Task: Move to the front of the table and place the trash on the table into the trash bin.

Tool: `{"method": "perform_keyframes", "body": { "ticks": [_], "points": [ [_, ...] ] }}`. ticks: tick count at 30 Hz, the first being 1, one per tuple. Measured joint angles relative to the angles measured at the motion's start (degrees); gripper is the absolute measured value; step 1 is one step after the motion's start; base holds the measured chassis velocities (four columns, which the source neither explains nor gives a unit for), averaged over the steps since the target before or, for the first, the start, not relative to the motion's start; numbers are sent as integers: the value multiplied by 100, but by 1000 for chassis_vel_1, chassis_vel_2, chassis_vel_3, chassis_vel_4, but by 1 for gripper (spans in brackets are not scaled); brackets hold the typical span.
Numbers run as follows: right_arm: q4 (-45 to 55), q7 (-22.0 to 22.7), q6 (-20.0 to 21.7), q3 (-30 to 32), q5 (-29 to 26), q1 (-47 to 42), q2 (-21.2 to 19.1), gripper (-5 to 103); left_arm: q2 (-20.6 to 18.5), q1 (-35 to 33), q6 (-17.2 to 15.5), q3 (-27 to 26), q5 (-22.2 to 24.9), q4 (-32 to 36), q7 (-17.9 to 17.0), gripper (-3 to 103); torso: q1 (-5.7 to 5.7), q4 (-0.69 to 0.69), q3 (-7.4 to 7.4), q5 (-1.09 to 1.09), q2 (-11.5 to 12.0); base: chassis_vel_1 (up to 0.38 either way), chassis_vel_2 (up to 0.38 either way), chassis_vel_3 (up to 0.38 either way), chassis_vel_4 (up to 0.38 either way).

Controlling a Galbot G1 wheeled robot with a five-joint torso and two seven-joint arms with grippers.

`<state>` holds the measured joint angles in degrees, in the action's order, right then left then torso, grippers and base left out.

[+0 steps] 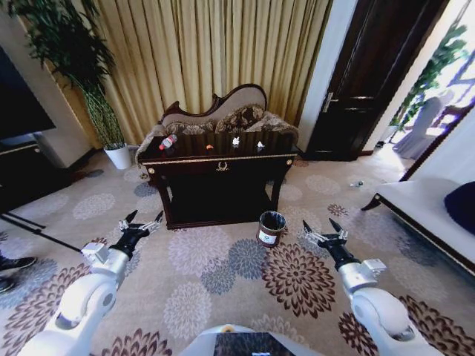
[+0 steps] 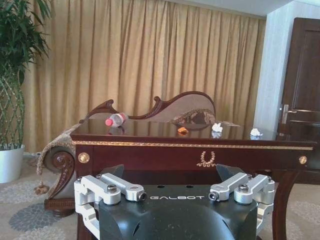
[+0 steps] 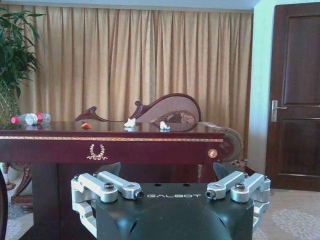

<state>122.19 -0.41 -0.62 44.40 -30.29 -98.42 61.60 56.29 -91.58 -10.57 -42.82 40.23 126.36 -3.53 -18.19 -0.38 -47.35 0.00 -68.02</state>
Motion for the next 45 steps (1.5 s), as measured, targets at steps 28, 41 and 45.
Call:
{"method": "perform_keyframes", "body": {
  "ticks": [28, 41, 45],
  "points": [
    [-19, -59, 9, -16, 49, -50, -10, 100, 28, 60, 9, 29, 9, -99, 58, 100, 0, -1, -1, 1, 0, -108, 113, 112, -110],
    [-11, -93, 65, -15, 84, -96, 13, 100, 8, 154, 25, 61, 22, -205, 108, 100, 0, -1, -1, 1, 0, -134, 131, 139, -122],
    [-20, -104, 71, -19, 97, -101, 13, 100, -3, 172, 26, 66, 34, -228, 115, 100, 0, -1, -1, 2, 0, -131, 130, 141, -131]
  ]
}}
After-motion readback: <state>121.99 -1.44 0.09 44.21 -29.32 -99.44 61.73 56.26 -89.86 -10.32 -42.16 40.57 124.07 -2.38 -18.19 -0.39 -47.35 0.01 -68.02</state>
